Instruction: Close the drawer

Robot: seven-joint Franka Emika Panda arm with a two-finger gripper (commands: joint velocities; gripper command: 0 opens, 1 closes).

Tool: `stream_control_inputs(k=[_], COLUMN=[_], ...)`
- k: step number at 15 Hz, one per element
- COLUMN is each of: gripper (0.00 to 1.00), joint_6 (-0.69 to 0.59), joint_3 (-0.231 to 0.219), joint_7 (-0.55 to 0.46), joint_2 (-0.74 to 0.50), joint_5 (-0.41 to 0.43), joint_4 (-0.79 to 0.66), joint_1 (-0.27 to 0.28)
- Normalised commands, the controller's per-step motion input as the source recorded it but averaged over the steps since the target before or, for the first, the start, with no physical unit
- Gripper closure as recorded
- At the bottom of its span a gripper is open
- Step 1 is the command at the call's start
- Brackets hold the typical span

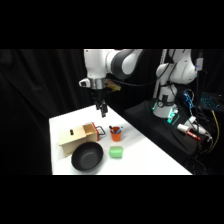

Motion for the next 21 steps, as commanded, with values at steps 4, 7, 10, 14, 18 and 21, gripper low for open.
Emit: stream_control_inputs(k=[4, 7, 10, 14, 18, 21], gripper=[0.0, 0.0, 0.0, 0.0, 0.0, 0.0], joint_6=[0.45, 0.44, 0.39, 0.27, 0.18, 0.09], joint_3=[-0.025, 0.002, 0.046, 0.096, 0.12, 0.115], joint_7=[-0.11, -0.19, -0.19, -0.18, -0.17, -0.16], joint_2=[0.01, 0.08, 0.17, 0.23, 0.28, 0.29], joint_5=[0.213, 0.249, 0.22, 0.183, 0.133, 0.101], joint_4=[-0.27, -0.19, -0.06, 0.09, 0.21, 0.3], joint_1=[-0.071, -0.07, -0.06, -0.075, -0.104, -0.121])
